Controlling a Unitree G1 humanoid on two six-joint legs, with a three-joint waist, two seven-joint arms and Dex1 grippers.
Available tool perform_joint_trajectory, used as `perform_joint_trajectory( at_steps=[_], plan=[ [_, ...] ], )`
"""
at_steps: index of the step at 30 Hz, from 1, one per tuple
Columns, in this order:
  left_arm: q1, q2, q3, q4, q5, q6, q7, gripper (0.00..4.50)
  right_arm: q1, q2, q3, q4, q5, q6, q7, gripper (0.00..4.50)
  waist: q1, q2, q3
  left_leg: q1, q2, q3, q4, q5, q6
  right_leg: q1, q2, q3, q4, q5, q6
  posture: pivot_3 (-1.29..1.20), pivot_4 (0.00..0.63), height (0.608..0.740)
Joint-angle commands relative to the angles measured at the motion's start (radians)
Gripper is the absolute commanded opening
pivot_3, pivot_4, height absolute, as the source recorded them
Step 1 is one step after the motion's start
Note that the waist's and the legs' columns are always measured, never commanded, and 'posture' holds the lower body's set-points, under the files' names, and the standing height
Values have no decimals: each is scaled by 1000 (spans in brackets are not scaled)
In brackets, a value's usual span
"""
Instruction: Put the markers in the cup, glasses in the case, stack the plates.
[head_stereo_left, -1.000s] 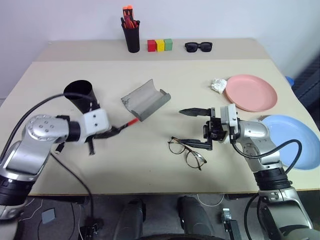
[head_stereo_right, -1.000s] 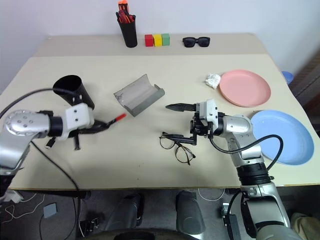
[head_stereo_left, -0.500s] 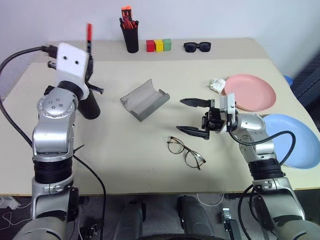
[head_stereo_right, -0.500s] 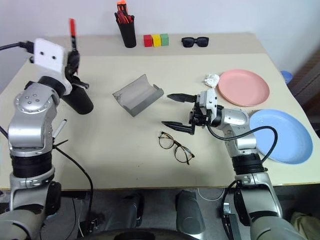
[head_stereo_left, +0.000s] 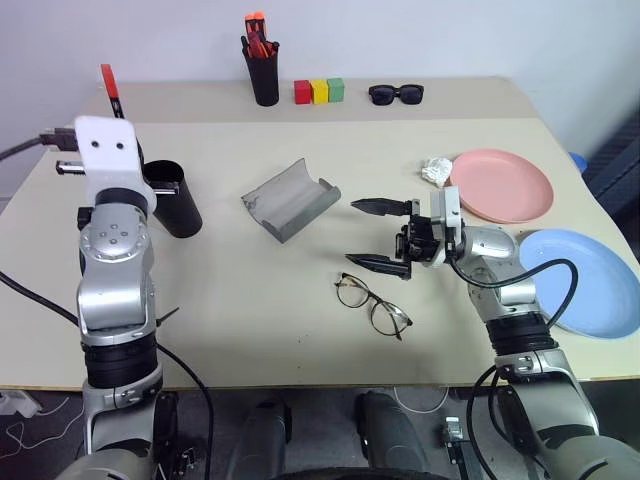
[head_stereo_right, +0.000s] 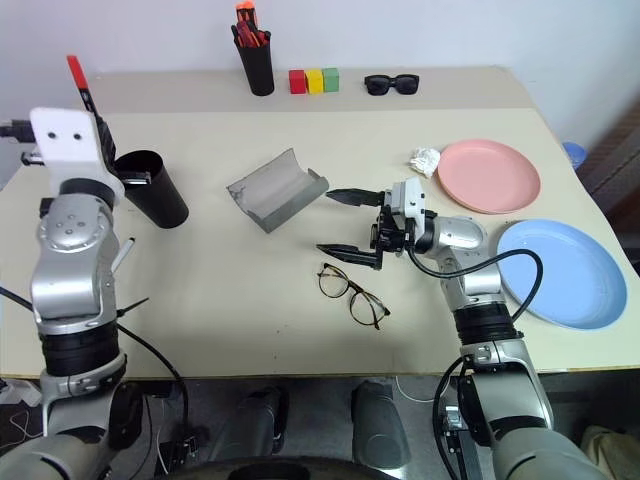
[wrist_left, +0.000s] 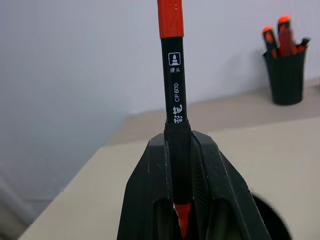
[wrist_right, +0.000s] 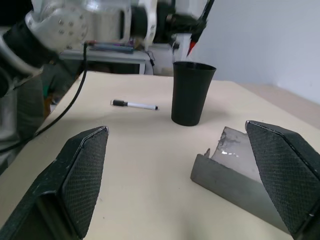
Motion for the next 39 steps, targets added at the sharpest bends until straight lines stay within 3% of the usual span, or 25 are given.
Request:
perform_joint_trajectory(
  at_steps=[1, 16, 22, 25, 34, 39],
  plan=[
    [-10, -11, -4, 3, 19, -63, 33, 42, -34, 19, -29, -29, 29, 12, -27, 4500, 1, 0, 0, 0, 0, 0, 0, 0, 0, 0, 0, 0, 0, 0, 0, 0, 150, 740],
    [-27, -68, -52, 156, 10, -178, 55, 42, -10, 28, -46, -9, 20, -36, -54, 4500, 2, 0, 0, 0, 0, 0, 0, 0, -1, 0, 0, 0, 0, 0, 0, 0, 150, 740],
    [2, -90, -46, 128, -6, -204, 49, 2762, -9, 21, -56, 1, 19, -49, -52, 4500, 1, 0, 0, 0, 0, 0, 0, 0, -1, 0, 0, 0, 0, 0, 0, 0, 150, 740],
    [-5, -98, -25, 68, -46, -221, 28, 2762, -5, 17, -59, 5, 18, -52, -49, 4500, 1, 0, 0, 0, 0, 0, -1, 0, -1, 0, 0, 0, 0, 0, 0, 0, 150, 740],
    [-53, -63, 124, -140, -289, 73, -59, 2762, -7, 9, -49, 17, 14, -29, -29, 4500, -3, 0, 0, 0, 0, 0, -1, 1, -1, 0, 0, 0, 0, 0, 0, 0, 150, 740],
    [74, 171, 320, -212, -527, 317, -302, 2762, 34, -32, 17, -20, 9, 35, 81, 4500, -12, 0, 0, 0, 0, 0, -2, 0, -1, -1, 0, 0, 0, 0, 0, 0, 150, 740]
  ],
)
